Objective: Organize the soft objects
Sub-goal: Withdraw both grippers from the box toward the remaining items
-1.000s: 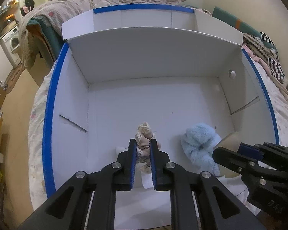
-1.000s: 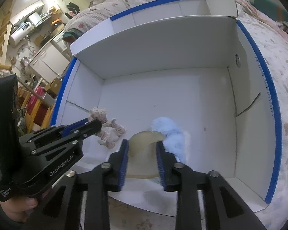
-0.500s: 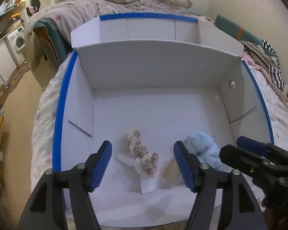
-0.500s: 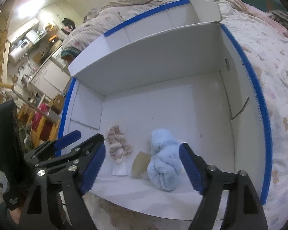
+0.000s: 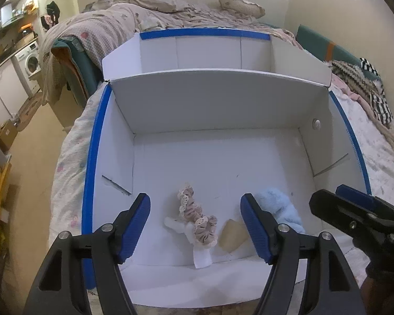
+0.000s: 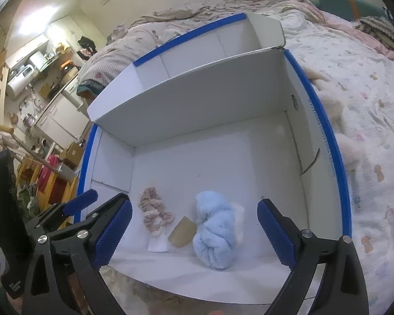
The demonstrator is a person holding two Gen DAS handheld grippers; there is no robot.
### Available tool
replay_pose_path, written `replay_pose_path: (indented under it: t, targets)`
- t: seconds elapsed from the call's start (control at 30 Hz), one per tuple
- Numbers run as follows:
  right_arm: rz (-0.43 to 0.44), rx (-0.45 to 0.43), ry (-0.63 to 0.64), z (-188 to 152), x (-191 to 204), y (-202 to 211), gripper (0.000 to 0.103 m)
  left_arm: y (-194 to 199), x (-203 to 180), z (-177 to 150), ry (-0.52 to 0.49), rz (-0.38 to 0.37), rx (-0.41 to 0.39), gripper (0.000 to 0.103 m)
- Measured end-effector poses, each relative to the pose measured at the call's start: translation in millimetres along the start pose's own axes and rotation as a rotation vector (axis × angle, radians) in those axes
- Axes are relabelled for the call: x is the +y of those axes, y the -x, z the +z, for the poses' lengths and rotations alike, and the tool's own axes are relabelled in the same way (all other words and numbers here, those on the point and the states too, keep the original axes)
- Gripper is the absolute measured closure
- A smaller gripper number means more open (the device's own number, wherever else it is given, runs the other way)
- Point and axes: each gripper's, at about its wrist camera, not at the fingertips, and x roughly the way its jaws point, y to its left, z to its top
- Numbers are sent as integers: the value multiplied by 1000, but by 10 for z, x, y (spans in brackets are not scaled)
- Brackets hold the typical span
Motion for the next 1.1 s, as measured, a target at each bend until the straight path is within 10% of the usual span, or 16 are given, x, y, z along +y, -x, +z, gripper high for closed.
replay_pose_path:
  t: [1.1]
  targets:
    - [-34, -7, 0, -619, 85, 624, 0, 701, 289, -667, -23, -64, 61, 33]
